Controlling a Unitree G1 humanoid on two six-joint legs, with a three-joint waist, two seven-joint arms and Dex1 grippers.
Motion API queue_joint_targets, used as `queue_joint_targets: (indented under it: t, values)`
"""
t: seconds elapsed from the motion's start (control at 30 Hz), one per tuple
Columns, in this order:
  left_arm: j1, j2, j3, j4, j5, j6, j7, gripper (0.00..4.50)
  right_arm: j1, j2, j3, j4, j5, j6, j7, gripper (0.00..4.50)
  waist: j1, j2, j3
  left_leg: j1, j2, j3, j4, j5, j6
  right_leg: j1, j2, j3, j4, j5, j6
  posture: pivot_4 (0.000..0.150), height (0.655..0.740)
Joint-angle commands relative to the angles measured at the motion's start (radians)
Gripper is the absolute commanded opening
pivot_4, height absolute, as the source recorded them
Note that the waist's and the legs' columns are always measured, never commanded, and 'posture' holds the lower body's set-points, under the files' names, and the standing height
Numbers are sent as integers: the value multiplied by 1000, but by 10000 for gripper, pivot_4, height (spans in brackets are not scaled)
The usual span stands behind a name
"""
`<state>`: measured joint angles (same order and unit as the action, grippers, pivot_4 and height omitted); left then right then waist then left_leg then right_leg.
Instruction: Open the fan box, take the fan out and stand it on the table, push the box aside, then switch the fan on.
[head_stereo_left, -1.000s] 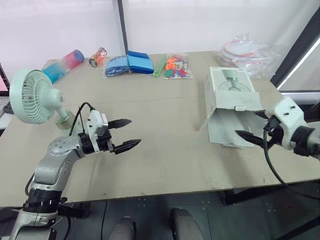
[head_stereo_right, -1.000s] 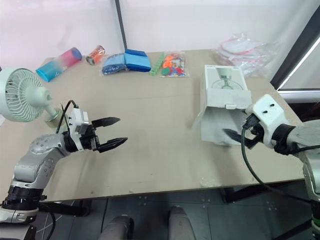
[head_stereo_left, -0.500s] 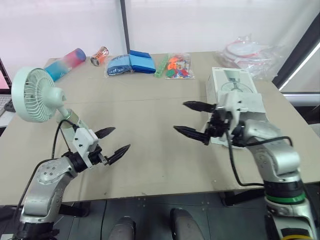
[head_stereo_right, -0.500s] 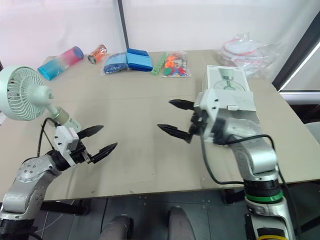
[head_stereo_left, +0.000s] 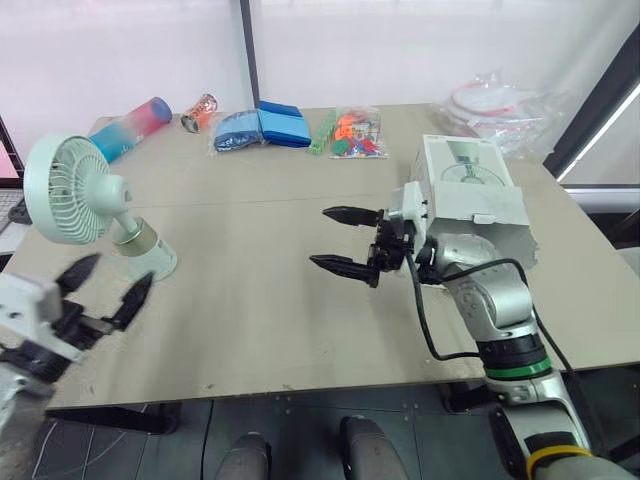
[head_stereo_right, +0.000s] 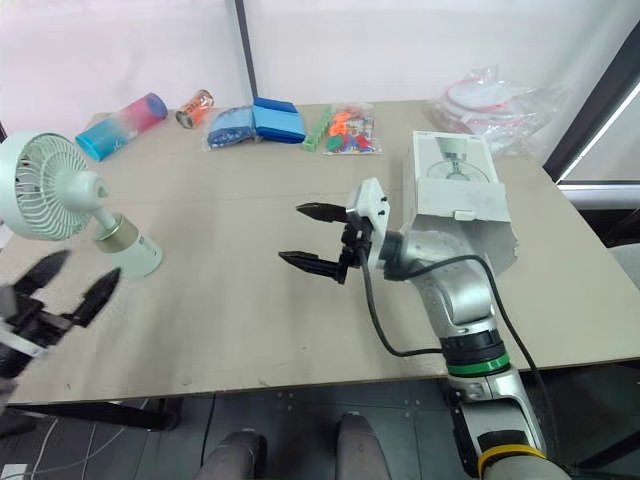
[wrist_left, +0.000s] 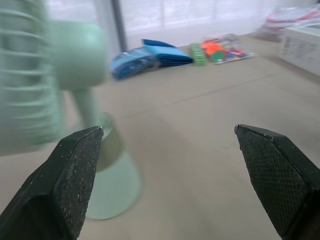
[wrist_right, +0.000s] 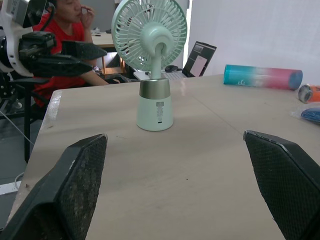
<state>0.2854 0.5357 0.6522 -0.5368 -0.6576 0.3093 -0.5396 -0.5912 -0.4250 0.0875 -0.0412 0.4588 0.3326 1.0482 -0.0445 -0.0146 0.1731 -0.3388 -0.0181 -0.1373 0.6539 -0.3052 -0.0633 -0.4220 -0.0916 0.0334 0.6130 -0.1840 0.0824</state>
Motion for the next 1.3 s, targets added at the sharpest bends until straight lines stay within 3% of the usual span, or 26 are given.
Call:
queue_joint_targets:
  t: [0.03, 0.27, 0.97, 1.03, 1.07, 1.17, 1.23, 1.3]
  values:
    - [-19, 49, 97, 28, -33, 7, 9, 45000, -23, 6, 10, -1, -12, -32, 13, 44796, 0, 0, 0, 0, 0, 0, 0, 0, 0, 0, 0, 0, 0, 0, 0, 1500, 7400]
    - [-69, 85, 193, 115, -84, 17, 39, 45000, -29, 6, 8, 27, -30, -55, 10, 44796, -1, 0, 0, 0, 0, 0, -1, 0, 0, -1, 0, 0, 0, 0, -1, 1500, 7400]
    - [-284, 108, 23, 271, 61, -27, 62, 45000, 10, 1, 14, -21, -47, -60, -19, 44796, -2, -1, 0, 0, 0, 1, -1, 0, 0, -1, 0, 0, 0, 0, -1, 1500, 7400]
    - [-298, 106, 20, 286, 78, -36, 74, 39291, 13, -4, 14, -23, -49, -60, -17, 45000, -2, -1, 0, 0, 0, 1, -1, 0, 0, -1, 0, 0, 0, 0, -1, 1500, 7400]
    - [-304, 105, 18, 293, 87, -42, 78, 38809, 13, -7, 13, -23, -50, -60, -16, 45000, -2, -1, 0, 0, 0, 1, -1, 0, 0, -1, 0, 0, 0, 0, -1, 1500, 7400]
    - [-312, 101, 14, 299, 94, -49, 80, 24832, 12, -12, 15, -20, -54, -62, -14, 45000, -2, -1, 0, 0, 0, 1, -1, 0, 0, -1, 0, 0, 0, 0, -1, 1500, 7400]
    - [-314, 97, 11, 301, 96, -51, 81, 19663, 10, -13, 17, -18, -55, -64, -13, 45000, -2, -1, 0, 0, 0, 1, -1, 0, 0, -1, 0, 0, 0, 0, -1, 1500, 7400]
    - [-314, 93, 4, 298, 92, -48, 81, 18967, 7, -13, 18, -14, -56, -66, -9, 45000, -2, -1, 0, 0, 0, 1, -1, 0, 0, -1, 0, 0, 0, 0, -1, 1500, 7400]
